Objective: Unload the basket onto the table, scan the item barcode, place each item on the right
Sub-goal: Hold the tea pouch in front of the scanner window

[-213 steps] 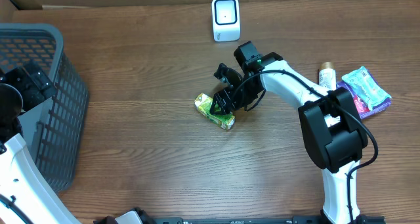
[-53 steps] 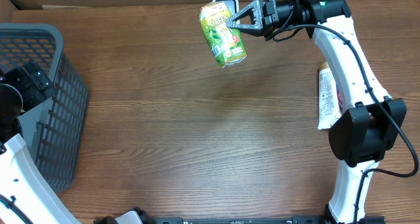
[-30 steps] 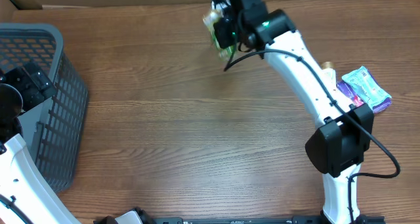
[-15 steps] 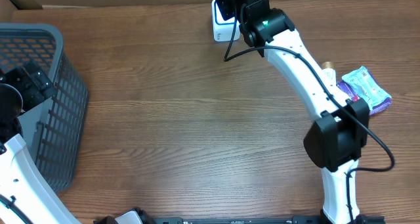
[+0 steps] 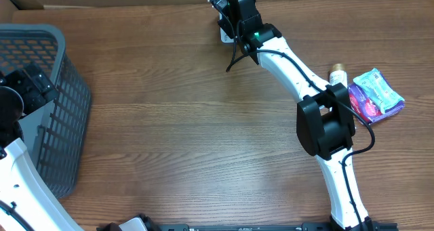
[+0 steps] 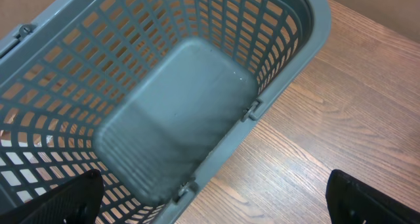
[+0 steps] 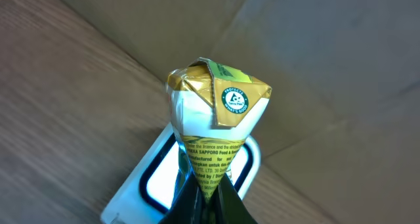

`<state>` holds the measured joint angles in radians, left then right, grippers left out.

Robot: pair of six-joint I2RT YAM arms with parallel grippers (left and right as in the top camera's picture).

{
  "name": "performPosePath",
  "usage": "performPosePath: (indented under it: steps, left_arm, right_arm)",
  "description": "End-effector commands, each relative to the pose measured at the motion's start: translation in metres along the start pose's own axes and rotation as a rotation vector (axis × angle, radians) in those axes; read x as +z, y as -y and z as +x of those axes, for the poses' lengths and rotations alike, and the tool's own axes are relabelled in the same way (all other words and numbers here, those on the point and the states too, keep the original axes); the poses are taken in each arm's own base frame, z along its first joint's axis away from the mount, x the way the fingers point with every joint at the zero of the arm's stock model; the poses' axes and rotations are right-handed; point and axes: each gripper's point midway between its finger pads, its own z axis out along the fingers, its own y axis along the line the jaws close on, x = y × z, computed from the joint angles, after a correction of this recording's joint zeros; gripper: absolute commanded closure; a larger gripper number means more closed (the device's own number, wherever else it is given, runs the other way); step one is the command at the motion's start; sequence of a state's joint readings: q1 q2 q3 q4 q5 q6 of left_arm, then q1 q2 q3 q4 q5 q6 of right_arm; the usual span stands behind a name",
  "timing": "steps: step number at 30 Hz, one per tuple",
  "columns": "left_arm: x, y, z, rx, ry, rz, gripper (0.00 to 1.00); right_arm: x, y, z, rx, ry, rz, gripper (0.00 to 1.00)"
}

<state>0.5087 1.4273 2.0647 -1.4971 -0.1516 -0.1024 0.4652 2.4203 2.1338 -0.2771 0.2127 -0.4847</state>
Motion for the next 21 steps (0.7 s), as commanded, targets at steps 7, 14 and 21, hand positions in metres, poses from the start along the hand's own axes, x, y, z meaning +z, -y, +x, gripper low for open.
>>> performPosePath:
  steps: [7, 14, 21]
  left_arm:
    - [-0.001, -0.001, -0.003, -0.013, 0.009, -0.005, 0.00]
    - [-0.001, -0.001, -0.003, -0.013, 0.009, -0.005, 0.00]
    - [-0.001, -0.001, -0.003, -0.013, 0.009, -0.005, 0.00]
  right_arm:
    - [-0.021, 0.024, -0.043, -0.095, 0.094, 0.078, 0.96]
    - [-0.025, 0.021, -0.055, -0.134, 0.123, 0.106, 0.96]
    - [-0.025, 0.019, -0.056, -0.140, 0.132, 0.096, 0.96]
